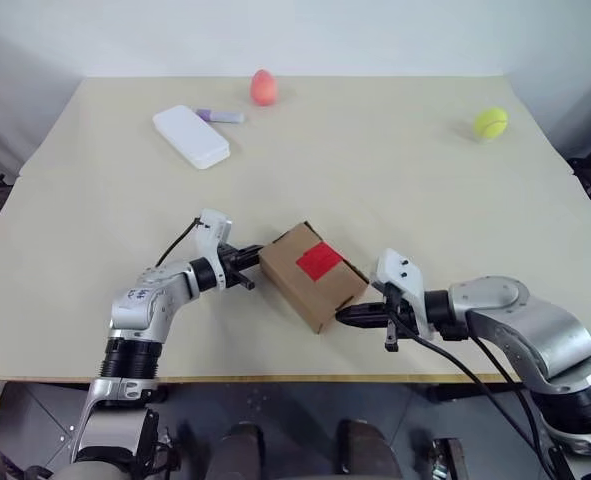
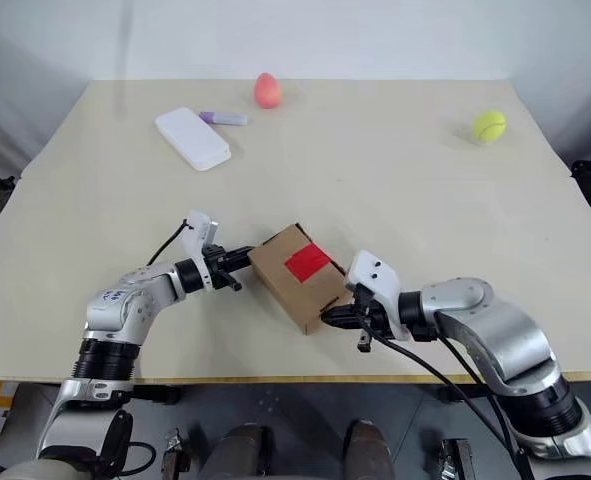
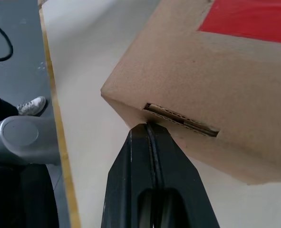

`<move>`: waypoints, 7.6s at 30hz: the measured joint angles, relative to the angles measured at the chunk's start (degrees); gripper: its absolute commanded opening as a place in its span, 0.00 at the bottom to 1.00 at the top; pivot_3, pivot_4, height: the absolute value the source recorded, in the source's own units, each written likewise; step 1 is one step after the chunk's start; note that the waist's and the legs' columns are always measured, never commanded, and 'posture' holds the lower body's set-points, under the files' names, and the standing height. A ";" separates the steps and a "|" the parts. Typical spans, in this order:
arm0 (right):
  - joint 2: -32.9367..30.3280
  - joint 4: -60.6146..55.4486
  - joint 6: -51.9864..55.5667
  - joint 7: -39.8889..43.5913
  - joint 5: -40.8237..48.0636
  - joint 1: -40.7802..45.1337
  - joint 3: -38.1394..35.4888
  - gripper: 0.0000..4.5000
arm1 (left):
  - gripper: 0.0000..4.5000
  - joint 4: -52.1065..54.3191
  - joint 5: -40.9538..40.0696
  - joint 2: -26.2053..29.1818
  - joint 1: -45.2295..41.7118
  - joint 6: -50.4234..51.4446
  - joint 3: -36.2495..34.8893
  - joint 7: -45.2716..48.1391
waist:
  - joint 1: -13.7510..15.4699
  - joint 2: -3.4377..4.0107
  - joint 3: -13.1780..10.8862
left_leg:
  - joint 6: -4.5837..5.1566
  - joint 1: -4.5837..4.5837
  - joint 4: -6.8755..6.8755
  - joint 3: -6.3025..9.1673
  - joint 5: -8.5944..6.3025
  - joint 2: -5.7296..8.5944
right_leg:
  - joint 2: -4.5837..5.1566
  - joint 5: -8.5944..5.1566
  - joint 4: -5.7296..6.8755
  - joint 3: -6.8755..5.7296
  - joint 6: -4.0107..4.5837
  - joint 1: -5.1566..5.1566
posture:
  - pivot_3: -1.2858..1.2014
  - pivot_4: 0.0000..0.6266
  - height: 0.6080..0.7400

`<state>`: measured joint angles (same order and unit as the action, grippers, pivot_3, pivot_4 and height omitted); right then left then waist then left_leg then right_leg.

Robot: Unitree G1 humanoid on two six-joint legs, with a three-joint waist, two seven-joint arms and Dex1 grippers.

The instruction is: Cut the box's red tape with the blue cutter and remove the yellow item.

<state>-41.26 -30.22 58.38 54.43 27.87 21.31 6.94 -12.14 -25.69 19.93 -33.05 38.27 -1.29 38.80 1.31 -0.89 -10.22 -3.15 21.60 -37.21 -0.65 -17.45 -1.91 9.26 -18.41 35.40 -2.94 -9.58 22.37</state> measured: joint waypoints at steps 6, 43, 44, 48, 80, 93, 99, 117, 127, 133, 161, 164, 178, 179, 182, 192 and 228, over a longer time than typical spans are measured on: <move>-0.97 -2.10 0.60 -3.30 0.94 -3.51 -3.56 0.00 | 0.01 -2.51 2.41 -1.62 -0.65 -2.25 0.89 2.32 | 0.13 -0.02 -0.01 | 0.06 0.00 -0.05 -0.01 -0.03 0.00 | 0.00 0.02 -0.04 0.00 -0.03 -0.04 | 0.52 0.24 1.00; -9.44 28.74 -26.04 6.90 -1.96 6.99 -11.51 0.99 | 1.00 27.05 -11.86 23.14 32.30 5.26 -36.93 11.18 | -1.69 -0.24 -0.29 | 0.10 0.02 0.01 -0.15 -0.13 -0.08 | 0.02 0.03 -0.16 0.04 -0.03 0.05 | 0.52 0.24 1.00; -8.48 29.91 -26.52 7.16 -2.19 8.52 -10.80 0.99 | 1.00 27.00 -11.50 23.11 35.56 2.17 -39.22 12.57 | -1.64 -0.24 -0.29 | 0.10 0.02 0.01 -0.16 -0.15 -0.08 | 0.02 0.03 -0.20 0.04 -0.03 0.04 | 0.52 0.24 1.00; -7.41 33.27 -28.16 7.97 -3.19 11.01 -9.59 0.99 | 1.00 23.28 -9.06 22.24 44.57 -8.25 -44.13 17.55 | -1.32 -0.23 -0.31 | 0.13 0.03 0.03 -0.20 -0.20 -0.08 | 0.02 0.03 -0.34 0.03 -0.02 0.05 | 0.52 0.24 1.00; -4.48 19.04 -27.74 2.55 1.17 -0.45 -17.44 1.00 | 0.80 -28.60 13.98 22.78 2.19 -42.54 -5.37 27.07 | -1.33 -0.24 -0.33 | 0.15 -0.14 -0.16 -0.55 -0.25 -0.16 | 0.22 0.07 0.16 -0.56 0.01 0.09 | 0.52 0.24 1.00; -5.56 17.28 -26.81 1.50 1.81 -0.81 -18.60 1.00 | 0.10 -31.64 14.16 23.03 0.76 -44.56 -4.50 28.58 | -1.38 -0.23 -0.32 | 0.16 -0.26 -0.16 -0.59 -0.25 -0.18 | 0.24 0.08 0.24 -0.56 0.02 0.05 | 0.52 0.24 1.00; -5.85 17.69 -26.97 2.46 1.44 2.72 -16.65 1.00 | 0.10 -30.33 14.12 23.36 1.92 -45.11 -4.68 28.70 | -1.54 -0.23 -0.32 | 0.17 -0.27 -0.13 -0.59 -0.26 -0.19 | 0.24 0.08 0.24 -0.55 0.02 0.06 | 0.52 0.24 1.00; 3.08 5.38 -11.40 -0.22 1.41 24.25 8.17 0.17 | 0.10 2.25 7.58 32.04 24.98 -35.97 -6.80 37.10 | -2.89 -0.20 -0.35 | 0.15 -0.21 -0.09 -0.65 -0.39 -0.33 | 0.24 0.10 0.28 -0.63 0.07 0.21 | 0.52 0.24 1.00; 11.82 14.55 -24.87 4.22 -18.42 28.69 33.72 0.01 | 0.10 12.68 7.88 32.63 30.59 -35.63 -6.66 35.22 | -3.01 -0.20 -0.35 | 0.15 -0.12 -0.11 -0.68 -0.46 -0.36 | 0.23 0.09 0.35 -0.72 0.07 0.36 | 0.52 0.24 1.00; 18.64 23.31 -30.83 4.34 -25.12 28.75 37.13 0.01 | 0.10 14.16 7.86 32.62 32.94 -36.46 -6.98 33.97 | -3.11 -0.20 -0.35 | 0.13 -0.14 -0.10 -0.69 -0.47 -0.38 | 0.23 0.10 0.40 -0.77 0.08 0.38 | 0.52 0.24 1.00; 30.63 34.61 -39.73 7.06 -31.51 25.82 37.57 0.01 | 0.10 14.62 7.95 31.84 33.50 -37.47 -6.25 31.89 | -3.08 -0.19 -0.35 | 0.11 -0.19 -0.11 -0.69 -0.48 -0.40 | 0.23 0.10 0.47 -0.78 0.08 0.37 | 0.52 0.24 1.00; 32.57 36.24 -39.81 6.72 -31.69 25.49 37.65 0.01 | 0.10 14.63 7.97 31.68 33.23 -37.45 -5.90 31.67 | -3.08 -0.19 -0.35 | 0.11 -0.19 -0.12 -0.69 -0.48 -0.40 | 0.23 0.10 0.47 -0.78 0.09 0.37 | 0.52 0.24 1.00; 28.16 29.90 -39.38 10.23 -31.52 25.48 33.95 0.01 | 0.10 14.62 8.02 30.70 32.92 -37.50 -4.89 30.66 | -3.04 -0.20 -0.35 | 0.10 -0.21 -0.10 -0.69 -0.49 -0.42 | 0.23 0.10 0.47 -0.81 0.09 0.36 | 0.52 0.24 1.00; 28.06 29.53 -39.40 10.44 -31.35 25.42 33.71 0.01 | 0.10 14.62 8.02 30.64 32.67 -37.51 -4.73 30.64 | -3.11 -0.20 -0.35 | 0.09 -0.21 -0.09 -0.70 -0.49 -0.42 | 0.22 0.10 0.47 -0.82 0.09 0.36 | 0.52 0.24 1.00; 27.84 29.54 -39.63 10.50 -31.42 25.07 33.49 0.01 | 0.10 14.62 8.04 30.54 32.52 -37.54 -4.44 30.57 | -3.07 -0.20 -0.35 | 0.09 -0.21 -0.09 -0.70 -0.49 -0.43 | 0.22 0.10 0.47 -0.83 0.09 0.36 | 0.52 0.24 1.00; 28.00 34.71 -45.06 7.99 -34.79 23.77 33.67 0.01 | 0.10 14.47 8.09 30.44 32.47 -37.58 -4.35 30.12 | -3.11 -0.20 -0.35 | 0.09 -0.29 -0.08 -0.75 -0.49 -0.44 | 0.22 0.10 0.48 -0.82 0.11 0.34 | 0.52 0.24 1.00; 20.20 32.99 15.90 4.89 -1.16 47.44 -2.06 0.99 | 0.10 5.59 4.37 15.90 17.48 -57.58 -14.90 19.91 | -3.20 -0.18 -0.37 | 0.00 -0.26 -0.09 -0.88 -0.61 -0.73 | 0.17 0.22 0.41 -1.41 0.31 0.39 | 0.52 0.24 1.00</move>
<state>-21.05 2.77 74.29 59.32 26.71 68.75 4.88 -6.55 -21.32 35.83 -15.57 -19.31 -16.19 58.72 -1.89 -1.07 -10.58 -3.15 21.33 -37.30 -1.54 -18.07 -2.64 9.44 -18.19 35.81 -4.35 -9.27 22.76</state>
